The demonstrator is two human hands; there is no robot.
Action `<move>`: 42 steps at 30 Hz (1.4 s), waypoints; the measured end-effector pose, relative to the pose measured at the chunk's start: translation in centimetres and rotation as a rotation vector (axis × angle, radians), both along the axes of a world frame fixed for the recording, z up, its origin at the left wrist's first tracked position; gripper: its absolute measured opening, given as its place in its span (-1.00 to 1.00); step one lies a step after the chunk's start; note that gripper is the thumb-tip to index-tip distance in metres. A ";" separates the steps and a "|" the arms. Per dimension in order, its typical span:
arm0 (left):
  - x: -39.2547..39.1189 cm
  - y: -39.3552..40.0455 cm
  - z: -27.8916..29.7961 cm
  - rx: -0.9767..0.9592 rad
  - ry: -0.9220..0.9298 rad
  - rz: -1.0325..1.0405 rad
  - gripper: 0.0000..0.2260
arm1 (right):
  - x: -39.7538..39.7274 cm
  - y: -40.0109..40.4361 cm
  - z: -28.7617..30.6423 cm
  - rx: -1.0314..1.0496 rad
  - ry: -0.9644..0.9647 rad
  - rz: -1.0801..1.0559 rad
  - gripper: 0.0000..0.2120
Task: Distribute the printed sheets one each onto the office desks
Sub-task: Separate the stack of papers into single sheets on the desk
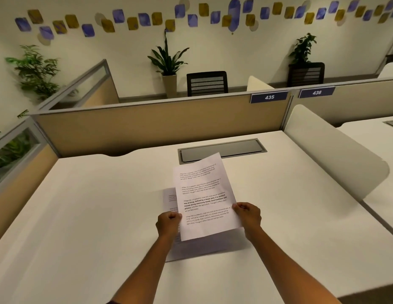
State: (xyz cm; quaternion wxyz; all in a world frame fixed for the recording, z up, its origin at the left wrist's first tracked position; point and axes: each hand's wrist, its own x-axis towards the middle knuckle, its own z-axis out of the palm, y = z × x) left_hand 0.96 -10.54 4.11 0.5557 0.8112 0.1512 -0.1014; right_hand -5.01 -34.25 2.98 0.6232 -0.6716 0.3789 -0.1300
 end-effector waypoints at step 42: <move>-0.6 -18.9 -4.4 0.342 0.078 -0.302 -0.87 | -3.2 -17.8 -3.9 -0.381 0.358 -0.005 -0.80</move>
